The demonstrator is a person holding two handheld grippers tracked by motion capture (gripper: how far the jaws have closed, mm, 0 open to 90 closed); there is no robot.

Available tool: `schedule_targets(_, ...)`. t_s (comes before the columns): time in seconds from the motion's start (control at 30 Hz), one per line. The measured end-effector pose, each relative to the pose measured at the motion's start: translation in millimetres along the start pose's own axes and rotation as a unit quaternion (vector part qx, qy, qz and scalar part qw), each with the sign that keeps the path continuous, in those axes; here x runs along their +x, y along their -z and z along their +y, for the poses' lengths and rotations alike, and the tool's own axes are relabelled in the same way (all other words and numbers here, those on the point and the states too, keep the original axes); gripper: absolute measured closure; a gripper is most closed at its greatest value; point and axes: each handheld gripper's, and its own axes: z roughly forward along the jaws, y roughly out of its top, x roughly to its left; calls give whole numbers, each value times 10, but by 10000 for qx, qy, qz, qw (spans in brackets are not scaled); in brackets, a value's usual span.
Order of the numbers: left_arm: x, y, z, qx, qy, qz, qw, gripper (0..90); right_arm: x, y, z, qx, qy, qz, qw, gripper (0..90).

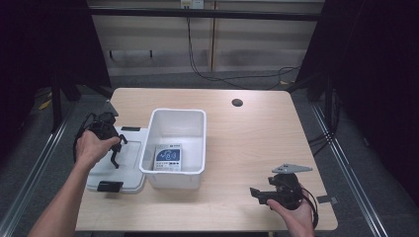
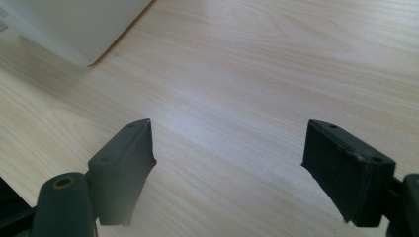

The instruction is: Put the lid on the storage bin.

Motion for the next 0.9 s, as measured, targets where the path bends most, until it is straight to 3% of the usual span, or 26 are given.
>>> schedule_targets(0.37, 31, 135, -10, -88, 129, -13, 9999, 848, 0, -11, 1, 51, 14, 31, 10000, 189)
schedule_targets(0.6, 57, 249, -26, -96, -4, -135, 9999, 847, 7, -20, -5, 90, 18, 64, 9999, 188)
schedule_targets(0.9, 137, 372, -56, -206, 102, -186, 9996, 847, 14, -30, -3, 135, 40, 70, 9999, 182)
